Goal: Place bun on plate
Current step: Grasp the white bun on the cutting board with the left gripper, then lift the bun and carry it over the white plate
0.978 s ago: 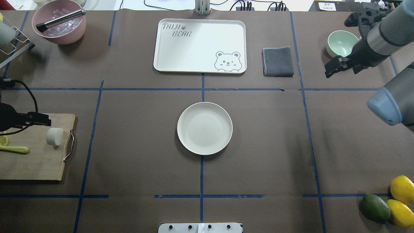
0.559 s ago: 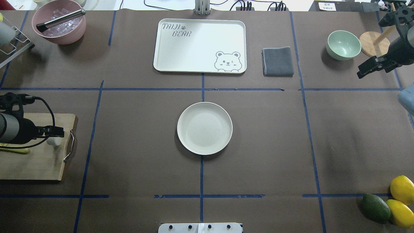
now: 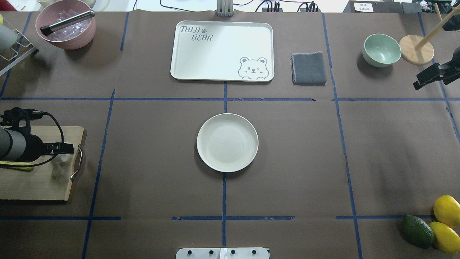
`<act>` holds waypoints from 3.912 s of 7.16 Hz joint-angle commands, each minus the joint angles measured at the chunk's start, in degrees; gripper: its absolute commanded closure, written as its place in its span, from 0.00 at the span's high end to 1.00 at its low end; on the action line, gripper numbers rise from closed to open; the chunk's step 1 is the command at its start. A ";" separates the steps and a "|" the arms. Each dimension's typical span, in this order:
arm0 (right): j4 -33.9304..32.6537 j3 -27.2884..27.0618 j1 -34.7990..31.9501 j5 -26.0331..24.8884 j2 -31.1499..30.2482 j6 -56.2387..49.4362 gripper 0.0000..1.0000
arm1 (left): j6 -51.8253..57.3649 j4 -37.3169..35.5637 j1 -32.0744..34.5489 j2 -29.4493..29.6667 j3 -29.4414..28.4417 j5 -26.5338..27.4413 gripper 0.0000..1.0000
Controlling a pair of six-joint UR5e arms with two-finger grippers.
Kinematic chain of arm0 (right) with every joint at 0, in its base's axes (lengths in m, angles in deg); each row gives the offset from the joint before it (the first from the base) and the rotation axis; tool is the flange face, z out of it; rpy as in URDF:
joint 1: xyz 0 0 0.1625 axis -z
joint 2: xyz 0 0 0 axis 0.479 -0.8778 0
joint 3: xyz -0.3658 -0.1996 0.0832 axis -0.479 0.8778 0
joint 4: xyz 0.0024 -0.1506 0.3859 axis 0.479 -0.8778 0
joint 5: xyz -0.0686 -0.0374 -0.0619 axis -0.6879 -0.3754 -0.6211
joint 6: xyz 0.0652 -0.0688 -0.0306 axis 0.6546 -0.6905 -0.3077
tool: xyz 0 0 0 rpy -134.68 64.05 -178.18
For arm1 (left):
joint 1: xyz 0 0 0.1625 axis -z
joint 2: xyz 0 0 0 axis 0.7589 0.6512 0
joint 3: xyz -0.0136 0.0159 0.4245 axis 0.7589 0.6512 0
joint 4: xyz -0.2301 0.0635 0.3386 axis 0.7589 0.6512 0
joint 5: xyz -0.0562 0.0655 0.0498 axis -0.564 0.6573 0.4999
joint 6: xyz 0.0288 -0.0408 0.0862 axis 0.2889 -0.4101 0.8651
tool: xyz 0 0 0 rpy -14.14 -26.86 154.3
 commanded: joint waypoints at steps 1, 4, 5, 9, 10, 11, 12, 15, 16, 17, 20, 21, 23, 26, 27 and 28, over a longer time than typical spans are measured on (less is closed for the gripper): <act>0.01 0.03 -0.02 0.06 -0.15 -0.05 1.00 | 0.07 0.08 -0.01 0.03 0.02 -0.26 0.86; 0.01 0.03 -0.02 0.06 -0.15 -0.05 1.00 | 0.07 -0.01 -0.01 0.03 0.20 -0.26 0.49; 0.01 0.03 -0.11 0.06 -0.15 0.03 1.00 | 0.07 -0.01 -0.01 0.03 0.37 -0.26 0.41; 0.01 0.03 -0.28 0.14 -0.15 0.04 1.00 | 0.60 -0.36 0.08 -0.06 1.25 -0.61 0.30; 0.01 0.03 -0.63 0.15 -0.15 0.04 1.00 | 0.69 -0.97 0.17 0.20 2.47 -0.96 0.30; 0.01 0.03 -1.07 0.32 -0.15 0.04 1.00 | 0.86 -7.42 1.56 0.29 5.79 -4.88 0.30; 0.01 0.03 -1.51 0.50 -0.50 0.04 1.00 | 4.08 -16.18 3.23 2.90 10.00 -5.61 0.30; 0.01 0.90 -6.67 3.30 -4.17 -7.38 1.00 | 6.59 -46.96 4.39 26.14 13.04 -5.36 0.30; 0.01 1.78 -9.40 4.09 -6.28 -11.26 1.00 | 3.45 -51.03 2.99 31.61 12.25 -5.18 0.30; 0.09 1.79 -11.86 4.10 -10.30 -16.00 1.00 | -2.59 -51.86 -0.76 36.11 10.07 -4.92 0.30; 0.09 10.45 -21.96 8.63 -12.10 -28.33 1.00 | -11.68 -51.26 -7.81 49.47 -1.61 1.04 0.30; 0.18 11.89 -22.86 9.63 -12.10 -28.61 1.00 | -13.01 -51.08 -9.31 52.73 -4.43 2.02 0.30; 0.27 11.72 -22.87 9.29 -12.02 -28.35 1.00 | -16.43 -47.59 -13.08 59.15 -12.33 4.39 0.30; 0.18 11.64 -22.87 9.29 -11.84 -27.74 1.00 | -17.06 -41.01 -15.04 62.52 -21.12 6.60 0.31; 0.27 11.64 -22.87 9.29 -11.75 -27.48 1.00 | -17.06 -37.66 -15.04 62.43 -24.03 6.68 0.31; 0.18 11.64 -22.87 9.29 -11.75 -27.47 1.00 | -16.98 -35.98 -15.04 62.34 -25.28 6.68 0.31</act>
